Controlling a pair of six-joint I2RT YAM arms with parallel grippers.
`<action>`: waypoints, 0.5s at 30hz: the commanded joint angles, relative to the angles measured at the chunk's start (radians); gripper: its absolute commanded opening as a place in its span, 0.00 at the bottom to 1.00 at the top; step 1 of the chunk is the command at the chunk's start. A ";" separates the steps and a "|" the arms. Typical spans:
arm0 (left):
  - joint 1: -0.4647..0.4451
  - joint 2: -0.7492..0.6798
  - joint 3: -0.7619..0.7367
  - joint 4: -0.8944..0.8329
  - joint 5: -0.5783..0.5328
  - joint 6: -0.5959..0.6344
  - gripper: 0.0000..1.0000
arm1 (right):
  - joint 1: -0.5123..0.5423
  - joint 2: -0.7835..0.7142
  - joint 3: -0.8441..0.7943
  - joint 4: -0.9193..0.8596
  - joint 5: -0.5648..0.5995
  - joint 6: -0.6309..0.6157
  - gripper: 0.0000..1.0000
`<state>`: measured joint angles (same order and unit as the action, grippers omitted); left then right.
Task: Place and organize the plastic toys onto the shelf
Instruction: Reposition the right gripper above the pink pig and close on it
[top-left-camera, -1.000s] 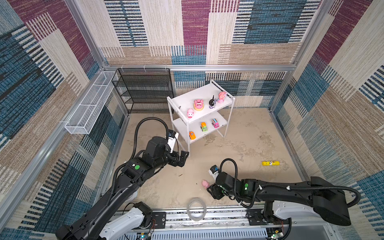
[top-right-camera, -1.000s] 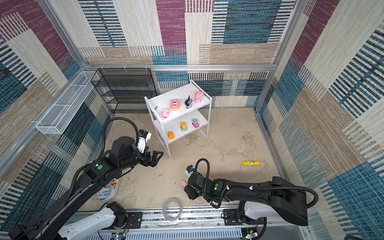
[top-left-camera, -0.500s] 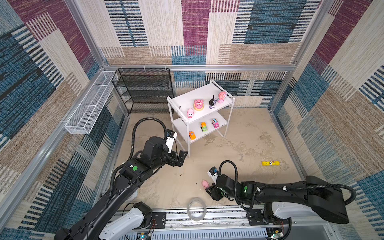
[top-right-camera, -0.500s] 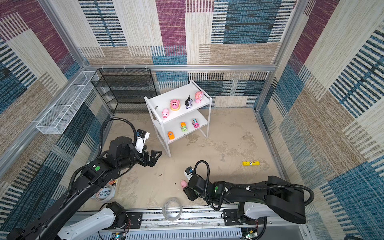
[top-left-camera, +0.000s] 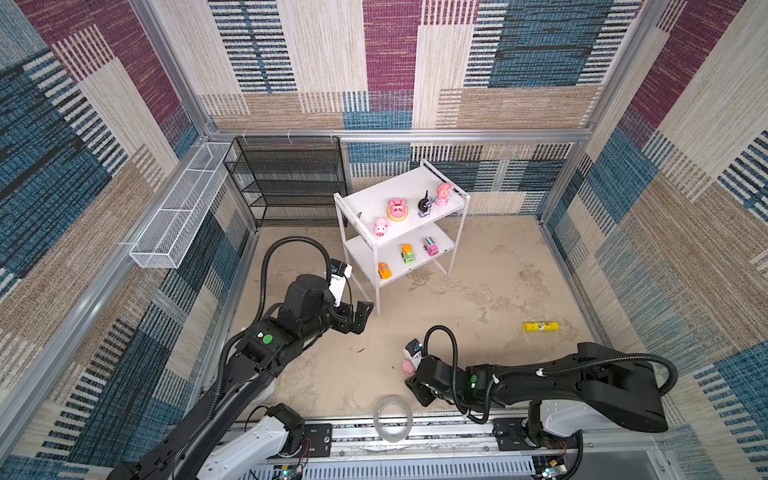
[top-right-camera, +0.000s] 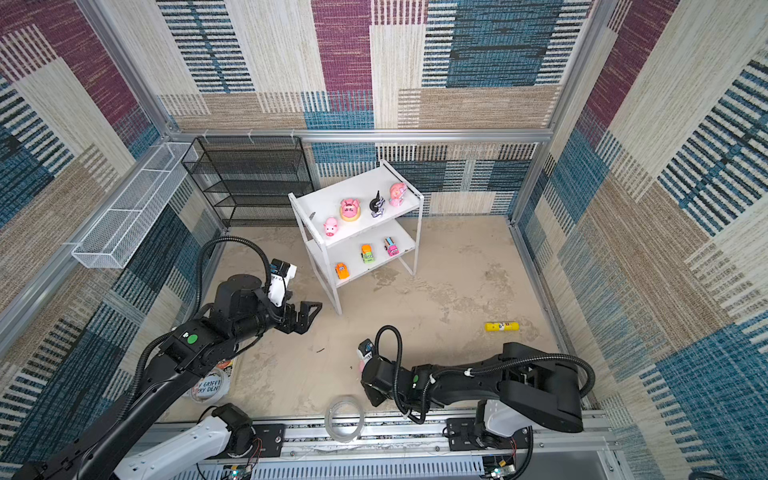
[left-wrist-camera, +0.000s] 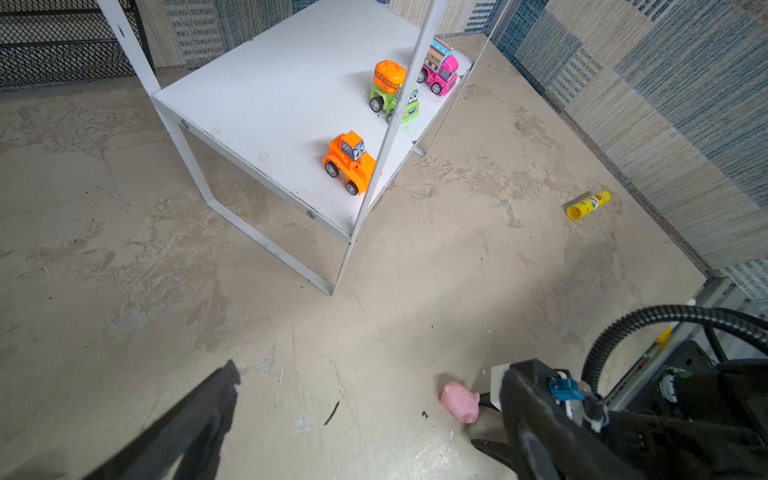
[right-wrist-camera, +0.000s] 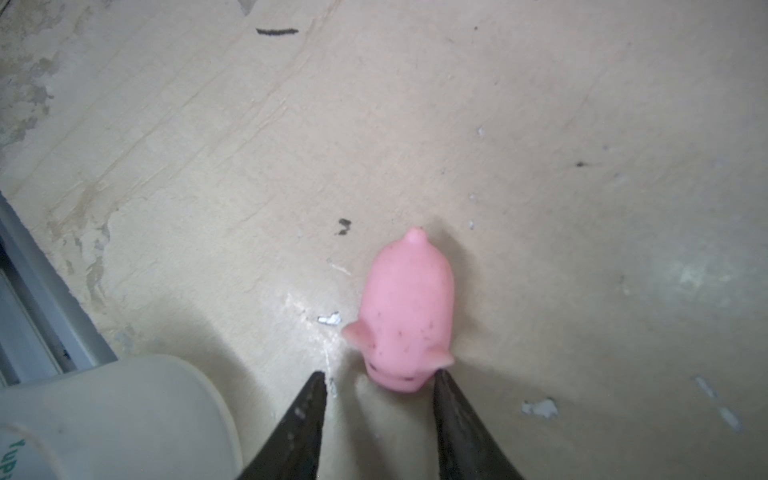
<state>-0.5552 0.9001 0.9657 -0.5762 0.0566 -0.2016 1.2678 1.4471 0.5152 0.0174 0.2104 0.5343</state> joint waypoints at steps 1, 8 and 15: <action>0.001 -0.006 0.001 0.012 0.003 0.032 0.99 | 0.019 0.042 0.025 -0.023 0.053 0.016 0.40; 0.003 -0.013 0.001 0.007 0.004 0.031 0.99 | 0.033 0.082 0.054 -0.058 0.110 0.043 0.33; 0.006 -0.014 0.001 0.007 0.004 0.033 0.99 | 0.033 0.078 0.055 -0.062 0.144 0.050 0.28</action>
<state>-0.5522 0.8879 0.9657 -0.5766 0.0570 -0.1955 1.3010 1.5211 0.5701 0.0051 0.3256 0.5678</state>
